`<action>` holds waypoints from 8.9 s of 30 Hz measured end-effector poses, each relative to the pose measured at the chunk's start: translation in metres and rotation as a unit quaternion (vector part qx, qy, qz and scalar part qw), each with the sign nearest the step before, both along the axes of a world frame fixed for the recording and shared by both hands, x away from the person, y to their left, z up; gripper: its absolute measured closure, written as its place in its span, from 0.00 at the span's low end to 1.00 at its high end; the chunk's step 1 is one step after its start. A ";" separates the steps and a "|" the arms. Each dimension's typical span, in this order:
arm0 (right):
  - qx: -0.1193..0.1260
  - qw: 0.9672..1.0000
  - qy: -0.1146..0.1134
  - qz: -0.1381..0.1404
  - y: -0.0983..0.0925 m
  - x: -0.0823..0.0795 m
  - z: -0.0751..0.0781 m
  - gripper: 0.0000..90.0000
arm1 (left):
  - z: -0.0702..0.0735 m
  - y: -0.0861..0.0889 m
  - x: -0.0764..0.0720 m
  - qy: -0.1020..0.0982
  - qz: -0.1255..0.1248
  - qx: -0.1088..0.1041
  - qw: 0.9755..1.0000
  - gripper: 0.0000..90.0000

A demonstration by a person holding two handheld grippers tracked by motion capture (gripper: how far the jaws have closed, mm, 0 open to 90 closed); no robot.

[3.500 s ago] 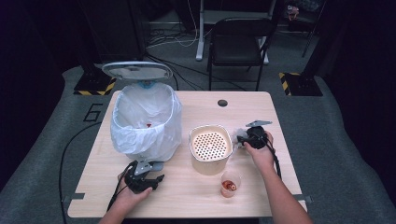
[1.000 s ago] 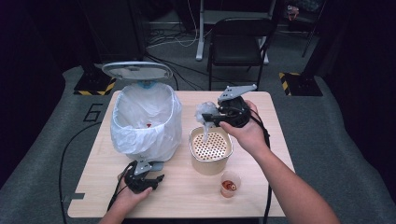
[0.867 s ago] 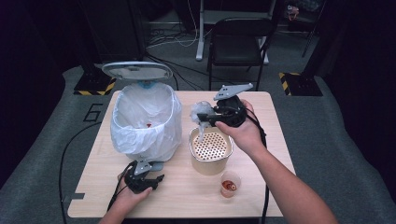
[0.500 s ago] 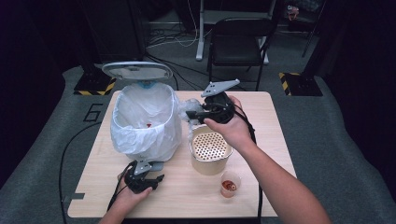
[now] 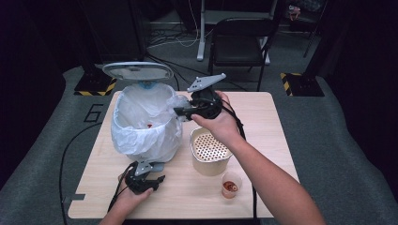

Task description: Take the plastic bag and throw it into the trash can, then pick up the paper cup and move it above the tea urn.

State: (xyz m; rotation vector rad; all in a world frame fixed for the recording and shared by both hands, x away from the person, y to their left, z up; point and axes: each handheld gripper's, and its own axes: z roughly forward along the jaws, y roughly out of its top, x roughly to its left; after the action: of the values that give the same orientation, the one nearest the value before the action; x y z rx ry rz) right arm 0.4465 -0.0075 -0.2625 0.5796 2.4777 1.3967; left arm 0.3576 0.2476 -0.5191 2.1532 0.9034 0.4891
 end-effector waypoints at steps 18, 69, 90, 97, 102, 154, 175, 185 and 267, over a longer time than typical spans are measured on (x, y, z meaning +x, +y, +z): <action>0.013 1.000 0.003 0.017 0.041 0.009 -0.003 0.78 | 0.000 0.000 0.001 -0.008 0.001 -0.001 1.000 0.36; -0.002 0.998 -0.031 -0.062 0.092 0.026 -0.031 0.26 | -0.001 -0.001 0.000 -0.010 0.004 -0.004 1.000 0.36; 0.002 0.999 -0.030 -0.045 0.056 0.003 -0.021 0.29 | -0.001 -0.001 0.000 -0.013 0.005 -0.005 1.000 0.36; 0.008 0.998 -0.033 -0.048 0.039 -0.001 -0.018 0.28 | -0.001 -0.001 -0.001 -0.001 0.007 -0.005 1.000 0.36; 0.010 0.998 -0.034 -0.053 0.023 -0.004 -0.016 0.26 | -0.001 -0.001 -0.001 0.001 0.004 -0.006 1.000 0.36; 0.039 0.995 -0.023 -0.086 -0.120 -0.070 -0.105 0.19 | -0.001 -0.001 -0.001 -0.005 0.007 -0.005 1.000 0.36; 0.042 0.994 0.000 -0.099 -0.150 -0.100 -0.159 0.13 | -0.001 -0.001 -0.001 0.000 0.004 -0.003 1.000 0.36; 0.044 0.994 0.016 -0.097 -0.153 -0.110 -0.176 0.10 | -0.001 -0.002 -0.001 -0.002 0.005 -0.003 1.000 0.36; -0.027 0.999 -0.001 -0.040 -0.147 -0.116 -0.225 0.45 | -0.001 -0.001 -0.001 -0.002 0.003 -0.002 1.000 0.36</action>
State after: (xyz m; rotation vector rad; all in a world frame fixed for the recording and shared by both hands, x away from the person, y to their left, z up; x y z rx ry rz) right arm 0.3303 -0.1541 -0.4876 0.6570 2.4540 1.2974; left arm 0.3567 0.2461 -0.5197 2.1468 0.9090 0.4936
